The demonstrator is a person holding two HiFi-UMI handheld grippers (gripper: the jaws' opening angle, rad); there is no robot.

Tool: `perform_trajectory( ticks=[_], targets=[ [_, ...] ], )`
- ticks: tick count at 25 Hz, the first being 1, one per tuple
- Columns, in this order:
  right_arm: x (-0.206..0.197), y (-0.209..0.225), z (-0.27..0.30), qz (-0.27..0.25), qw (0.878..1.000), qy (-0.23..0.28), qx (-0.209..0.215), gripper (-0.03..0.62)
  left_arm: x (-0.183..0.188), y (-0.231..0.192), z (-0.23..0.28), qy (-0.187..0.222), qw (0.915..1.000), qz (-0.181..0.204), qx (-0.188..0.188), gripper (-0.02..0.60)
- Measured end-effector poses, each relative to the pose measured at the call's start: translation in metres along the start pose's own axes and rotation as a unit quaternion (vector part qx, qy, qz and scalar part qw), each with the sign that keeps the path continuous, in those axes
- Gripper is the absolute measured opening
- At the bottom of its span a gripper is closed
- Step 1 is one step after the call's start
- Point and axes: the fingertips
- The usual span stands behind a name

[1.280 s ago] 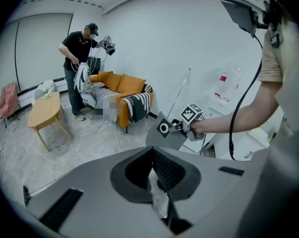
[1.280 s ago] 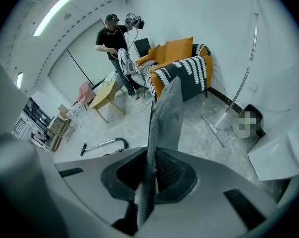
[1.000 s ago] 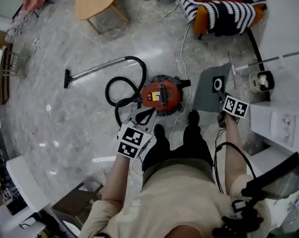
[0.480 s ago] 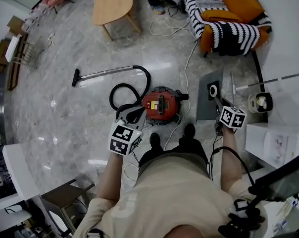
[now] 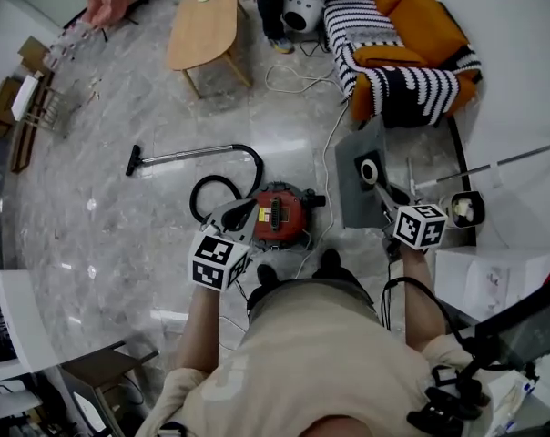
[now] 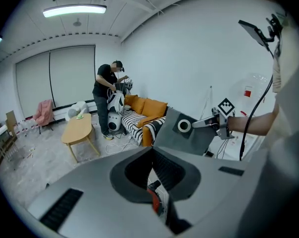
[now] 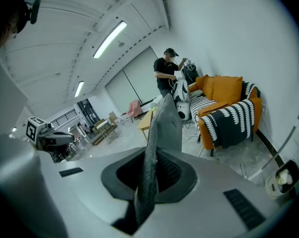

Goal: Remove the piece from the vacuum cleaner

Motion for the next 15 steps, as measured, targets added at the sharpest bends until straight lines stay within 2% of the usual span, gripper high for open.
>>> perform_trajectory(
  ticks=[6, 11, 15],
  targets=[
    [0.003, -0.027, -0.004, -0.011, 1.000, -0.006, 0.012, 0.025, -0.011, -0.001, -0.009, 0.013, 0.9998, -0.013, 0.001, -0.006],
    [-0.006, -0.077, 0.002, -0.028, 1.000, 0.003, -0.001, 0.025, -0.047, -0.021, -0.036, 0.030, 0.9994, -0.012, -0.013, -0.006],
    [-0.007, -0.088, 0.007, -0.036, 0.999, -0.005, -0.014, 0.026, -0.049, -0.027, -0.036, 0.026, 0.9995, 0.016, -0.009, -0.006]
  ],
)
Point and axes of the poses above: the fingertips, and each gripper's own axes: z forward along the fingers, y to its right, x out of its top, and after that the axes turned 14 degrees about -y, right-handed
